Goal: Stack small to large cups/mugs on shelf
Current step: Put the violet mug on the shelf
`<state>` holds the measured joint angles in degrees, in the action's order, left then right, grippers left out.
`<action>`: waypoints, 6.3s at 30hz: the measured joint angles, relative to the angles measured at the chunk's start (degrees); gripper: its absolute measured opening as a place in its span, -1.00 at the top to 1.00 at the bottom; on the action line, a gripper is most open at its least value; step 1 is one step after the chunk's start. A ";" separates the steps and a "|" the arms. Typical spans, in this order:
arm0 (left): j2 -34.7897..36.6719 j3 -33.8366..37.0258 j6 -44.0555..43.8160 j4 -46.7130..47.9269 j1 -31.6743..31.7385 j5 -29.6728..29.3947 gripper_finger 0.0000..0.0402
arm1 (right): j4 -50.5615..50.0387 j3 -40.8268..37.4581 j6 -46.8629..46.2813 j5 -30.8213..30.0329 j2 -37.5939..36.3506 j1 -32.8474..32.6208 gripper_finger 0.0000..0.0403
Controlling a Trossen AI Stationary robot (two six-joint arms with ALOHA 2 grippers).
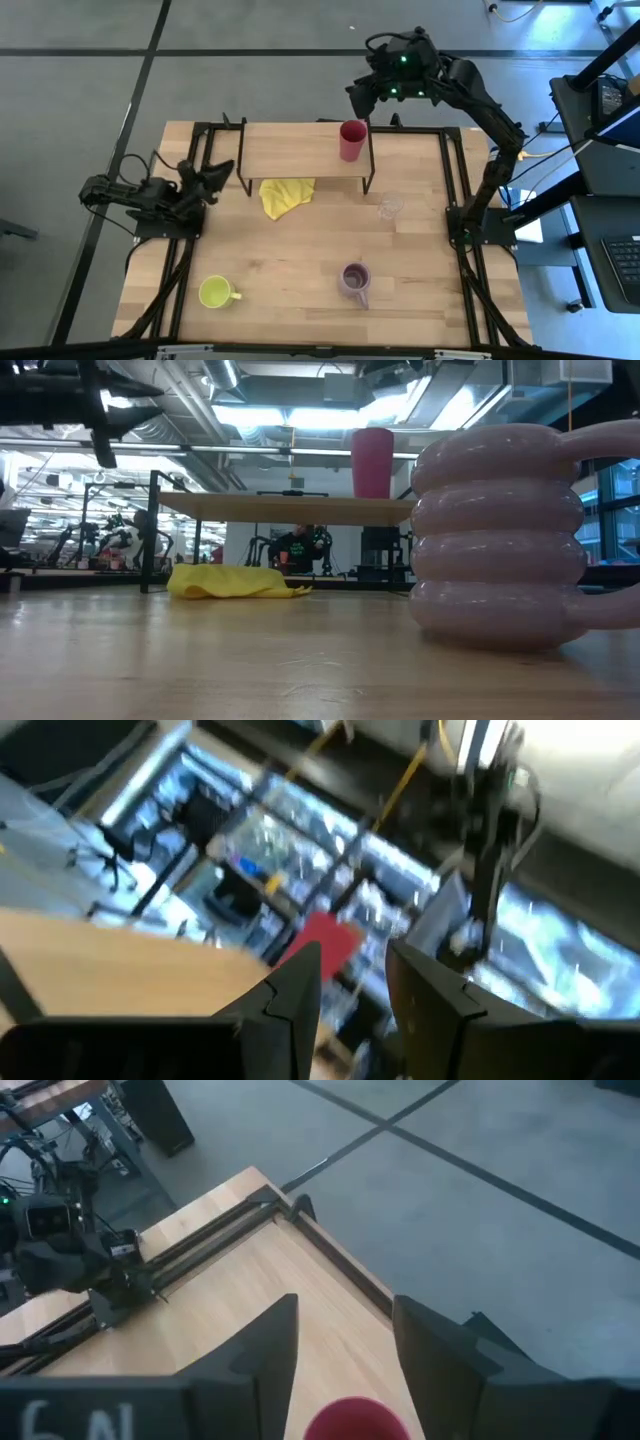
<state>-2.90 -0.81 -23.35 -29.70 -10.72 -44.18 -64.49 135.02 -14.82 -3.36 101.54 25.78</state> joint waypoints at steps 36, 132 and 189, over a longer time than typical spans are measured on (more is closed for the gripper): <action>-8.37 -35.14 1.36 48.92 0.28 12.39 0.50 | -1.83 -0.02 0.32 0.86 0.02 -0.50 0.18; -93.80 -47.50 -35.17 18.50 -20.15 19.43 0.99 | 56.81 -73.70 -58.63 -13.15 1.66 -51.48 1.00; -87.23 -47.46 -27.04 34.37 -12.66 20.77 0.95 | 53.44 -73.59 -52.54 -12.84 1.58 -46.51 0.59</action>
<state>-90.14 -48.27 -50.39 4.67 -23.38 -23.41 -11.05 61.43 -67.36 -16.20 103.11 -20.73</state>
